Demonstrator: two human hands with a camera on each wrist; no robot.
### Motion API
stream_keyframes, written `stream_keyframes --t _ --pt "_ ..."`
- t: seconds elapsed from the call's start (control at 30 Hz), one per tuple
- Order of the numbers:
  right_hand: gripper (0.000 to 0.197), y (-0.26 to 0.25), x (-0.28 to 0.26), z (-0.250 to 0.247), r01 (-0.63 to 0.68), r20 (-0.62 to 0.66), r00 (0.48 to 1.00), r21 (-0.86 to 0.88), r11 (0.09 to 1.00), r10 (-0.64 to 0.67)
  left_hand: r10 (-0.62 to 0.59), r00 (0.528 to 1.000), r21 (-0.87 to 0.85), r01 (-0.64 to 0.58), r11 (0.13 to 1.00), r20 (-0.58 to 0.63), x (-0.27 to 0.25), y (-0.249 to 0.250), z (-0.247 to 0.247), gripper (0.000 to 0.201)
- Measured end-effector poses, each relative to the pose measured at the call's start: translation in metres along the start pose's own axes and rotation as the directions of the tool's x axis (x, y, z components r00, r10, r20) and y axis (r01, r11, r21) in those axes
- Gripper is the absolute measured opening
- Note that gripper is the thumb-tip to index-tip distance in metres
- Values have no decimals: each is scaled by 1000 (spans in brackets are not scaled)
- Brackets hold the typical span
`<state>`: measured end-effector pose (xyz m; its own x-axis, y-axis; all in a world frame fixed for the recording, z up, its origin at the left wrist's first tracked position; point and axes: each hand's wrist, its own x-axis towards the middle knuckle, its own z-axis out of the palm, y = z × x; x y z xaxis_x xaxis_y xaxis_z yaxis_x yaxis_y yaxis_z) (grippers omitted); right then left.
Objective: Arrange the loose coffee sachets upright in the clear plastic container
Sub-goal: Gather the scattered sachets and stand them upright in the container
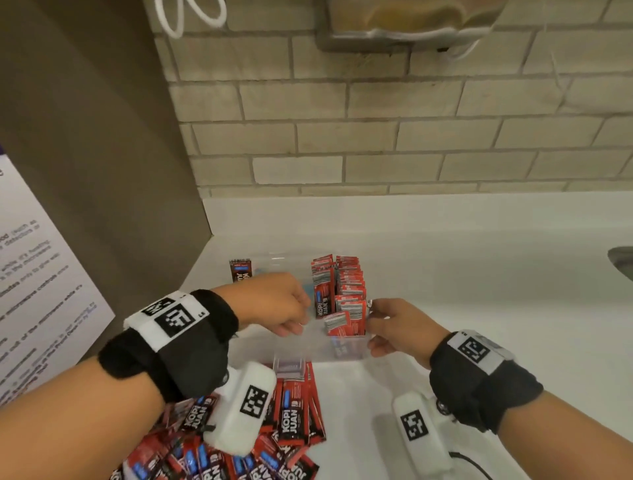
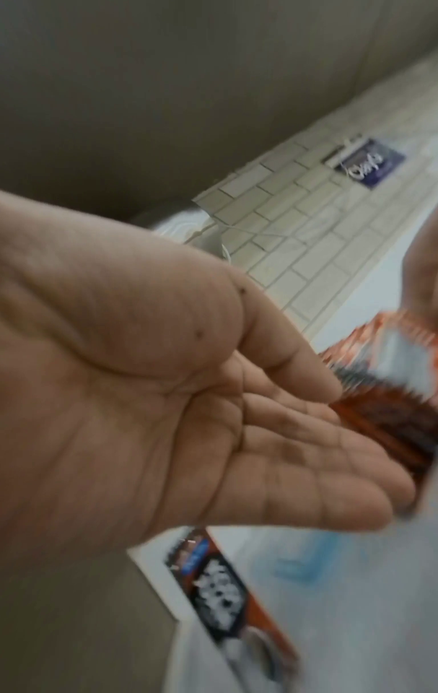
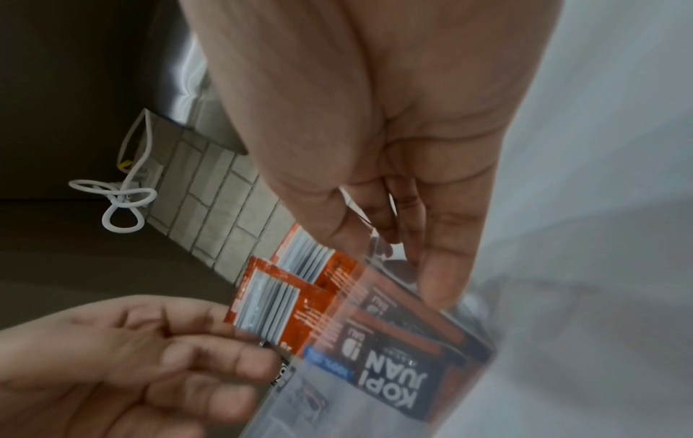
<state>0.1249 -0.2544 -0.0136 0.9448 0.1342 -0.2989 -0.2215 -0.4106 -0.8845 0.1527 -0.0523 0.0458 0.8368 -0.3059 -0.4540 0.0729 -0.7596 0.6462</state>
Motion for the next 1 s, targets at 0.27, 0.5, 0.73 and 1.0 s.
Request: stream_keyframes --t 0.27,0.5,0.73,1.0 --pt "35 5 1 1 -52 -33 998 66 996 54 48 998 -104 -43 994 43 -14 13 34 23" --pt "44 7 -11 0 -71 -86 993 91 993 79 10 999 -241 1 971 44 -17 12 46 40" --pt "24 8 -58 3 -29 -210 977 67 997 42 43 989 -379 -96 920 -144 -51 -21 18 47" --pt "40 31 -118 28 -309 171 947 273 911 270 -128 932 -328 11 945 -340 -142 -117 -2 60"
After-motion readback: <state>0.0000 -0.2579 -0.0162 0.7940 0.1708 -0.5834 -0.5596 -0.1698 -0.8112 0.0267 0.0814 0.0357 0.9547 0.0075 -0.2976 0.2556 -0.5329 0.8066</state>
